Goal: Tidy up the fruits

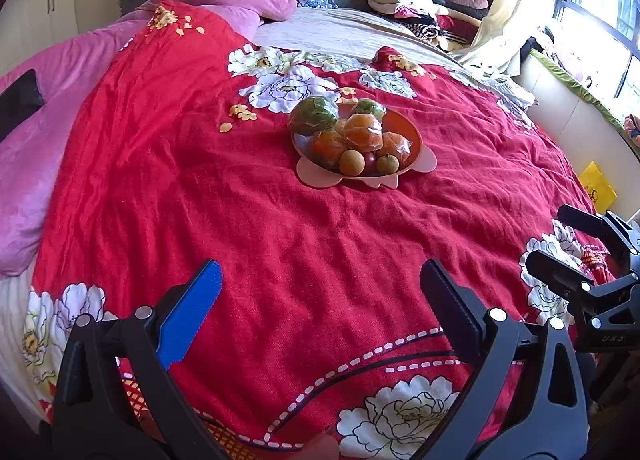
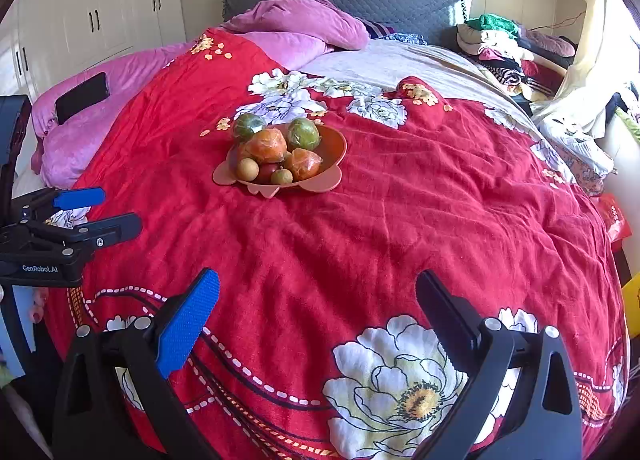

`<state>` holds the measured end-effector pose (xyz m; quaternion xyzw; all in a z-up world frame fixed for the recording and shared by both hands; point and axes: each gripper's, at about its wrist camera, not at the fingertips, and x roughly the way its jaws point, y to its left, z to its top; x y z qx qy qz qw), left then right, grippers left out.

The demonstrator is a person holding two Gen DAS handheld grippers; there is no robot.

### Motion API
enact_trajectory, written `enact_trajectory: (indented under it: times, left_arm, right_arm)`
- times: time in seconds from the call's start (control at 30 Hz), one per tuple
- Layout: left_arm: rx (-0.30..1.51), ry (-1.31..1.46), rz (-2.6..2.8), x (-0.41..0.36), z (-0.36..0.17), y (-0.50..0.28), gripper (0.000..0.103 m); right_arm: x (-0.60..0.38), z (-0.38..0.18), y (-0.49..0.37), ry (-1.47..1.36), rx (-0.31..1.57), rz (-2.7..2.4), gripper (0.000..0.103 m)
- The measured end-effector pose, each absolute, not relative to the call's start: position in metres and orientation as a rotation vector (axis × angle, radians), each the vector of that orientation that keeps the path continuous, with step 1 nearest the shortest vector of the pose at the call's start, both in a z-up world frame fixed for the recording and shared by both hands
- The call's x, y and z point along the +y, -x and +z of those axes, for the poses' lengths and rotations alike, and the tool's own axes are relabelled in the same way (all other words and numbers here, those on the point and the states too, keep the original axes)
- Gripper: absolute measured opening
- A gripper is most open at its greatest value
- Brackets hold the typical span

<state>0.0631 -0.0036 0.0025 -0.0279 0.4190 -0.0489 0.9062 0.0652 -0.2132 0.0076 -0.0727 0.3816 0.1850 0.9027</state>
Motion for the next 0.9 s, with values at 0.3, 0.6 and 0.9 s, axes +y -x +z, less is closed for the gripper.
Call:
enact_trajectory:
  times: [0.3,0.6,0.9]
  left_arm:
    - [0.876,0.059,-0.106,-0.0032,0.0007,-0.0628,0.093]
    - [0.871,0.063,-0.104,-0.0035,0.002,-0.0624,0.093]
    - [0.873,0.061,-0.099,-0.0034,0.002,-0.061,0.093]
  right_arm:
    - [-0.2109,0.0069,-0.0671,0.152,0.791,0.385,0.098]
    - [-0.211,0.0069,-0.0671,0.149,0.794,0.383,0.098]
    - [-0.2112,0.0069,-0.0666,0.149,0.793,0.384,0.098]
